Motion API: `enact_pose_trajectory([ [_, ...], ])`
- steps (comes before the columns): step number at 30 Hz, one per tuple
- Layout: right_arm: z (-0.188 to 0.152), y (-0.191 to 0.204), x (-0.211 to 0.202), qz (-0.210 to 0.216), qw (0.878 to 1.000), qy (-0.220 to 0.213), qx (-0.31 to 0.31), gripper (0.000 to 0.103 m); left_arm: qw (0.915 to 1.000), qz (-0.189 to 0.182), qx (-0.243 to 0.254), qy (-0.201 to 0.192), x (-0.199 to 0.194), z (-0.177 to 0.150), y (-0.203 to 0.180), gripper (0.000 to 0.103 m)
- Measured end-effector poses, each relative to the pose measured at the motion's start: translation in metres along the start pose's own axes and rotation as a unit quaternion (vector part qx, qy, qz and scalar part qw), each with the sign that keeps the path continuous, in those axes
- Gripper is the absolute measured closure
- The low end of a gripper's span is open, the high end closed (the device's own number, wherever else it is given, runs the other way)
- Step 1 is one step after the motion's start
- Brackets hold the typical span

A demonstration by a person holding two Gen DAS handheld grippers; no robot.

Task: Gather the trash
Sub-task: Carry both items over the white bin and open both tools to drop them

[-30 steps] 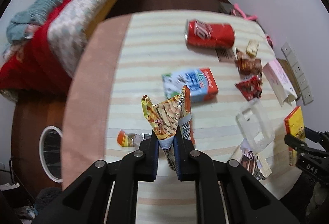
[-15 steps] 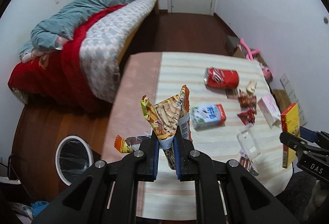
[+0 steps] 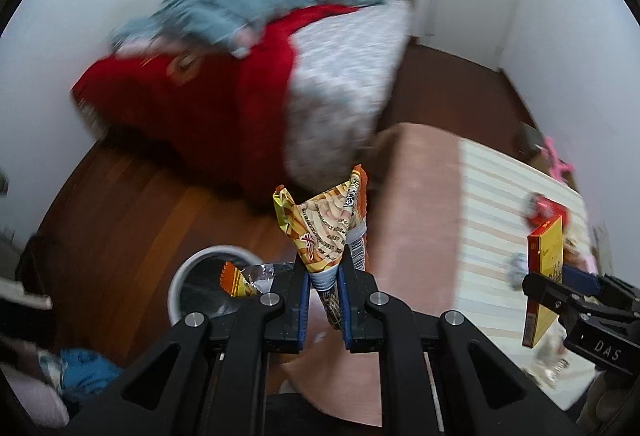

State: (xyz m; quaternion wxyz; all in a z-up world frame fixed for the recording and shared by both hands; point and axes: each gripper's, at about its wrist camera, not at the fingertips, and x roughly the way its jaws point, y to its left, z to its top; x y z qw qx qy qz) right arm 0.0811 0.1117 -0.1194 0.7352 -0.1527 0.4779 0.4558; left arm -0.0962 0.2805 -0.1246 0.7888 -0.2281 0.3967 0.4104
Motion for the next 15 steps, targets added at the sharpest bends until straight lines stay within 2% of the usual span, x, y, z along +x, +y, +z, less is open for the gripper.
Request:
enact_pose_trajectory([
  [5,0.013,0.08,0.081,0.047,0.997,0.052,-0.026,0.039,0.9968,0.018,-0.067,0.04,0.046,-0.003,0.083,0.094],
  [7,0.013,0.105,0.114,0.066,0.994,0.077,-0.031,0.039,0.9933,0.006,-0.098,0.062,0.066,-0.008,0.115,0.093],
  [11,0.005,0.154,0.185,0.099,0.985,0.133,-0.043,0.039,0.9786,-0.018,-0.168,0.118,0.118,-0.027,0.18,0.093],
  [15,-0.007,0.195,0.256,0.11,0.975,0.187,-0.056,0.039,0.9566,-0.058,-0.225,0.176,0.167,-0.051,0.224,0.091],
])
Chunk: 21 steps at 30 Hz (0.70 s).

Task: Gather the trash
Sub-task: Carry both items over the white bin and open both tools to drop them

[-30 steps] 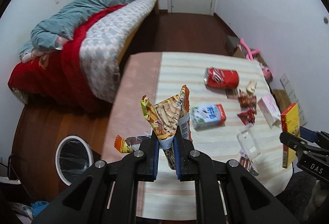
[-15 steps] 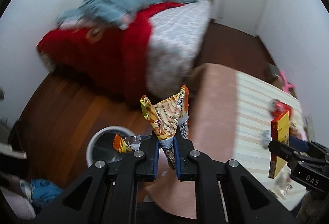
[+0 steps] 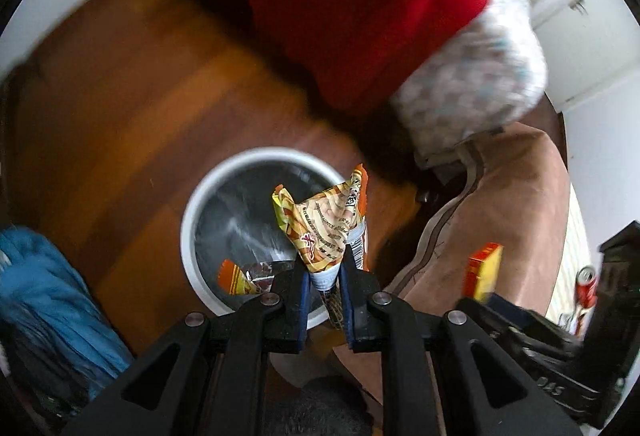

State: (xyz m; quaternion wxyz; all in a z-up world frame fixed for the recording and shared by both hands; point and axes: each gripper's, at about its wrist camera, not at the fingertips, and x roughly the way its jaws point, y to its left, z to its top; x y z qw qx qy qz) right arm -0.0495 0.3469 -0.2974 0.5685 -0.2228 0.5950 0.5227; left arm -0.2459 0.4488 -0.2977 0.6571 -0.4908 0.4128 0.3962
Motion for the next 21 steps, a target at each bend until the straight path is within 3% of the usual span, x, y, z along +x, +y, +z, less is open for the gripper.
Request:
enact_pose_trajectory([
  [2,0.009,0.008,0.036,0.0,1.0,0.024,0.001,0.039,0.9995,-0.004,-0.026,0.021,0.017,0.003,0.018,0.09],
  [3,0.013,0.009,0.049,-0.001,0.999,0.032,0.001,0.039,0.9988,-0.003,-0.038,0.031,0.025,0.006,0.026,0.081],
  [5,0.02,0.013,0.078,-0.003,0.999,0.052,0.006,0.039,0.9978,-0.004,-0.052,0.04,0.036,0.008,0.032,0.054],
  [6,0.02,0.013,0.086,-0.003,0.998,0.061,0.008,0.039,0.9971,-0.001,-0.062,0.044,0.041,0.007,0.039,0.028],
  [7,0.022,0.014,0.097,0.0,0.997,0.072,0.009,0.04,0.9966,-0.001,-0.068,0.045,0.044,0.009,0.041,0.013],
  [12,0.04,0.014,0.143,-0.004,0.994,0.108,0.013,0.036,0.995,0.048,-0.084,0.025,0.033,0.007,0.065,0.003],
  [15,0.043,0.012,0.157,-0.003,0.993,0.118,0.011,0.004,0.9931,0.093,-0.071,-0.004,0.02,0.001,0.07,0.002],
  [21,0.037,0.013,0.15,-0.019,0.993,0.115,-0.02,0.0,0.9862,0.154,-0.051,-0.035,0.005,-0.019,0.062,0.002],
])
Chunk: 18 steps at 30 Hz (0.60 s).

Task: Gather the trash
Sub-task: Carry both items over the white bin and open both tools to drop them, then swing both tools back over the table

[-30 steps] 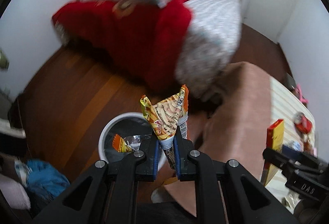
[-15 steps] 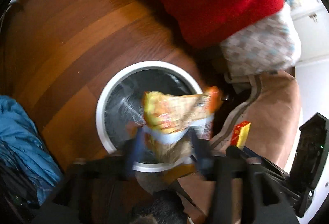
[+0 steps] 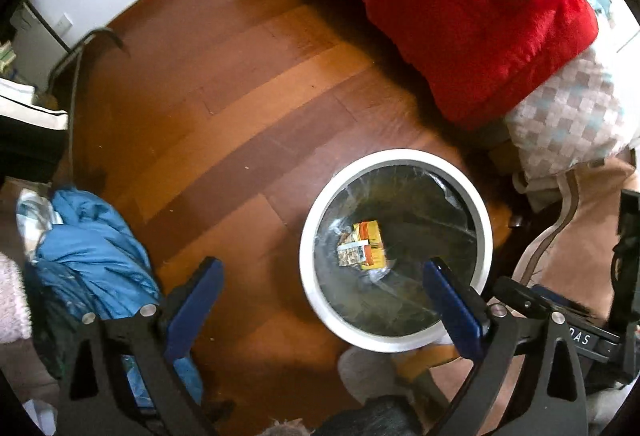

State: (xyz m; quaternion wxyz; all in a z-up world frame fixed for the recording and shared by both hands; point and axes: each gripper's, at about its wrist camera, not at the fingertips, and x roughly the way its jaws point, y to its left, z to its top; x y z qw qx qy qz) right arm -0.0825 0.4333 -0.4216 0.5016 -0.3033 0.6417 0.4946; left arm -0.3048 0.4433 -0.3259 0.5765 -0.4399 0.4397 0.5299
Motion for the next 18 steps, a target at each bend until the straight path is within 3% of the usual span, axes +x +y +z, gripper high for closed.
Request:
enact_pose_trajectory([
  [7,-0.03,0.01,-0.031,-0.094,0.994,-0.022,-0.045,0.0,0.9989,0.023,0.04,-0.008,-0.017,-0.02,-0.016,0.002],
  [18,-0.06,0.016,-0.082,-0.105,0.991,-0.056,-0.066,0.0,0.9976,0.021,0.057,-0.035,-0.058,-0.041,-0.026,0.002],
])
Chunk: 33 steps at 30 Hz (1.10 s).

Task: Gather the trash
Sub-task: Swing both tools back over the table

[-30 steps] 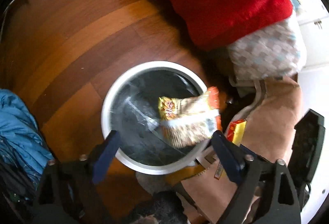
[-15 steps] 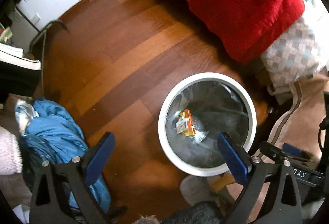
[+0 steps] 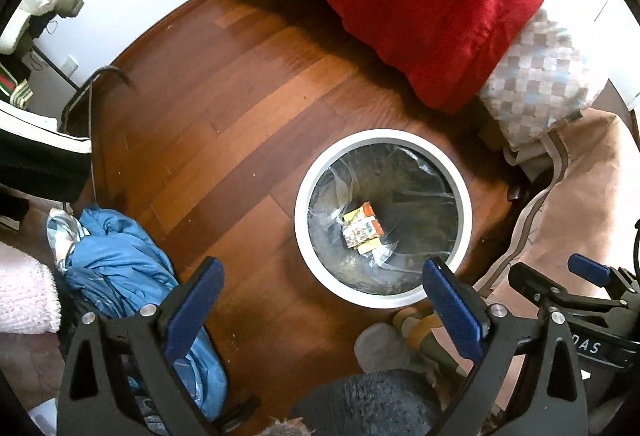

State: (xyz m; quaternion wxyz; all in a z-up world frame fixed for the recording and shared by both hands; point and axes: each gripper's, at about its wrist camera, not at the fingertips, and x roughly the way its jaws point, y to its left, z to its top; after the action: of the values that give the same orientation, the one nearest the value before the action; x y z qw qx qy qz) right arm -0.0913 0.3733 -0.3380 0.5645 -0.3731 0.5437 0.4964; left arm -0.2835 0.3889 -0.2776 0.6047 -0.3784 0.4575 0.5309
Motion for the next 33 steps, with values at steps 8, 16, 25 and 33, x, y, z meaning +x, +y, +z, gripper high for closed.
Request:
enact_pose_trajectory([
  [8,-0.018,0.002,-0.064,0.016,0.998,-0.053,0.004,0.0,0.9989,-0.011,0.011,-0.044,-0.055,-0.011,-0.003,0.002],
  [16,-0.046,-0.009,-0.145,0.052,0.992,-0.113,0.019,0.0,0.9936,-0.029,0.028,-0.106,-0.134,-0.027,-0.015,0.002],
  [25,-0.118,-0.077,-0.255,0.112,0.972,-0.185,0.087,0.0,0.9788,-0.065,0.083,-0.176,-0.204,-0.052,-0.084,0.002],
  [33,-0.251,-0.228,-0.268,0.025,0.955,-0.17,0.241,0.0,0.9676,-0.11,0.198,-0.113,-0.156,-0.118,-0.23,0.002],
])
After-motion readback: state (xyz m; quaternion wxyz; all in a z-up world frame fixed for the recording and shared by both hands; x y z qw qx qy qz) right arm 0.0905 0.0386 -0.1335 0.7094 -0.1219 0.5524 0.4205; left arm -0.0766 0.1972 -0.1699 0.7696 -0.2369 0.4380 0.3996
